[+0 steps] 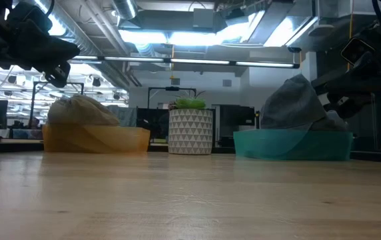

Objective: Pick & Place hat
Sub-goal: Return to Home Position

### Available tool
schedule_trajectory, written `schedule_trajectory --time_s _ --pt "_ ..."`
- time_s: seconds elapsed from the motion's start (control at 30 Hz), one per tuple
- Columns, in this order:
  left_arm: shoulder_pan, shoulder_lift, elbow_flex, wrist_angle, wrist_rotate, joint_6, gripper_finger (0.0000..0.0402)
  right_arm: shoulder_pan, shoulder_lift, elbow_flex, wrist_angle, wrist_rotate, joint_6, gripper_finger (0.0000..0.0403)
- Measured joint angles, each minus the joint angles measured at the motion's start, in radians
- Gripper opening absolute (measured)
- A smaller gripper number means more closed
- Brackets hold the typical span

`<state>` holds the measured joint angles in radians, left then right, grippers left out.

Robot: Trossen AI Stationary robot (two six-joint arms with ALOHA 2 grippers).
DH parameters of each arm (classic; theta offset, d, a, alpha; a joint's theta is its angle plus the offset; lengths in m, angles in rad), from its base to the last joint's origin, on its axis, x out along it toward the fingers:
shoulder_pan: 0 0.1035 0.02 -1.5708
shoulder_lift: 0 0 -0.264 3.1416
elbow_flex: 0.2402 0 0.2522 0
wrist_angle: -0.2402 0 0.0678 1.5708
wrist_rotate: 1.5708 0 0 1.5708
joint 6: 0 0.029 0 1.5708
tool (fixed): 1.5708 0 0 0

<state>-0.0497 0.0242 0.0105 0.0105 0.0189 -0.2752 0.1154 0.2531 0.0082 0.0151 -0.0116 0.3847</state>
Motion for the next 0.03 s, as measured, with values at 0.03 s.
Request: schedule_trajectory --time_s 0.03 --pt "0.000 0.000 0.000 0.000 0.000 0.000 0.0029 0.000 0.000 0.000 0.000 0.000 0.000 0.0008"
